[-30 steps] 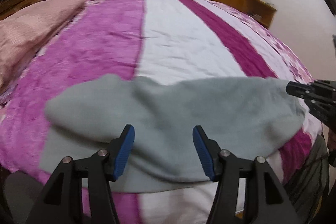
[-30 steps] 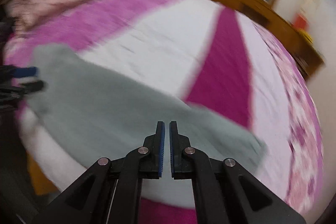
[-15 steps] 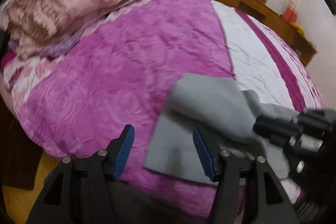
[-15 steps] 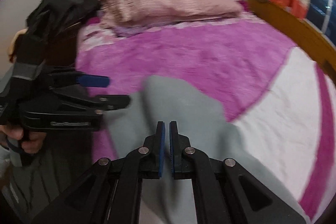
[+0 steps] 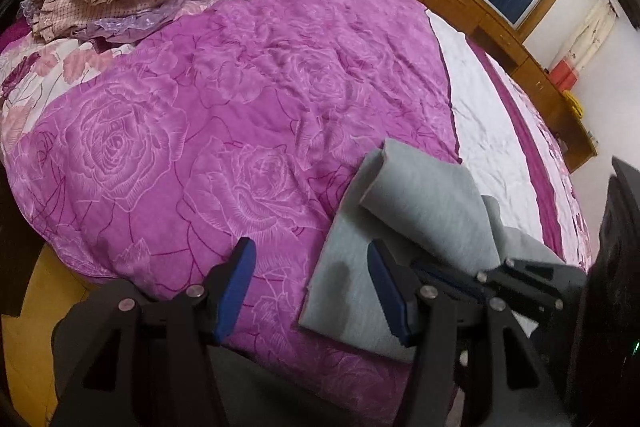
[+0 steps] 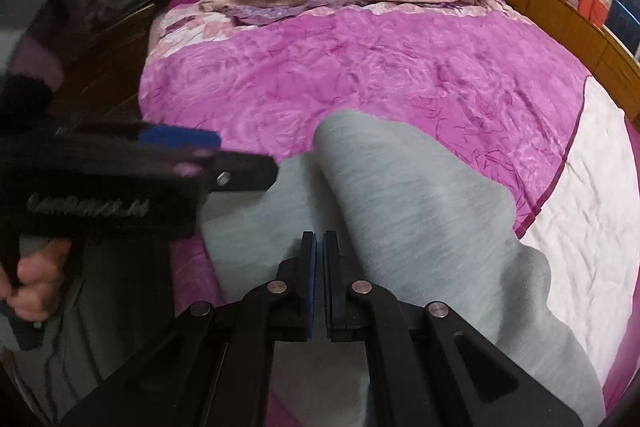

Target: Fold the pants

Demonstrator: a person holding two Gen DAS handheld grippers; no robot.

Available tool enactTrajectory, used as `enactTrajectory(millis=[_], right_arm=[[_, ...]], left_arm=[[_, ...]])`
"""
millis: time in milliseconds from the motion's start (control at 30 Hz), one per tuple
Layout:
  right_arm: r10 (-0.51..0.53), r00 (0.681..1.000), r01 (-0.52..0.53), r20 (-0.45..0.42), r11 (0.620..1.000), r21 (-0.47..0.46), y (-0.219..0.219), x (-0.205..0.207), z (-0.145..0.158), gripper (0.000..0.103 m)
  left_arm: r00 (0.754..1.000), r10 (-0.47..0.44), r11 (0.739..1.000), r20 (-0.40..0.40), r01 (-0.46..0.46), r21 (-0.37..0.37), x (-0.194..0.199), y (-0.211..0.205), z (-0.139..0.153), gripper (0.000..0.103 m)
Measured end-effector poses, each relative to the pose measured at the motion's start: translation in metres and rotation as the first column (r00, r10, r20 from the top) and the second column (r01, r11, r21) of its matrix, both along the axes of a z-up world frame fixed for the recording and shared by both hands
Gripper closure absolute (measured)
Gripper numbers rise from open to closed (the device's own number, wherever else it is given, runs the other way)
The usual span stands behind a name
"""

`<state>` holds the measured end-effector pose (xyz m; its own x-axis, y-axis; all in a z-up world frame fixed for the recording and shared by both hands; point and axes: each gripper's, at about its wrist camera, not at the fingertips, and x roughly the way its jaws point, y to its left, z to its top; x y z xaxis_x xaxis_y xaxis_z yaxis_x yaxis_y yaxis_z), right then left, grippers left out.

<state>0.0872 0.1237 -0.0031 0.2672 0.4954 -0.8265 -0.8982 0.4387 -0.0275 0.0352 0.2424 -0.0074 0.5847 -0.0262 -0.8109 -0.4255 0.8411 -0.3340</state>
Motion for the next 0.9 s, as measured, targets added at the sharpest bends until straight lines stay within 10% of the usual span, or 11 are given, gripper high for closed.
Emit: enactTrajectory(millis=[900], right_arm=[[-0.247,0.967,0.250,0.065,0.967,-0.049,-0.033,0.100,-0.018,0.103]], left_arm=[[1.000,-0.007,1.000,0.003,0.007,-0.007,0.002,-0.002,-0.001,0.041]])
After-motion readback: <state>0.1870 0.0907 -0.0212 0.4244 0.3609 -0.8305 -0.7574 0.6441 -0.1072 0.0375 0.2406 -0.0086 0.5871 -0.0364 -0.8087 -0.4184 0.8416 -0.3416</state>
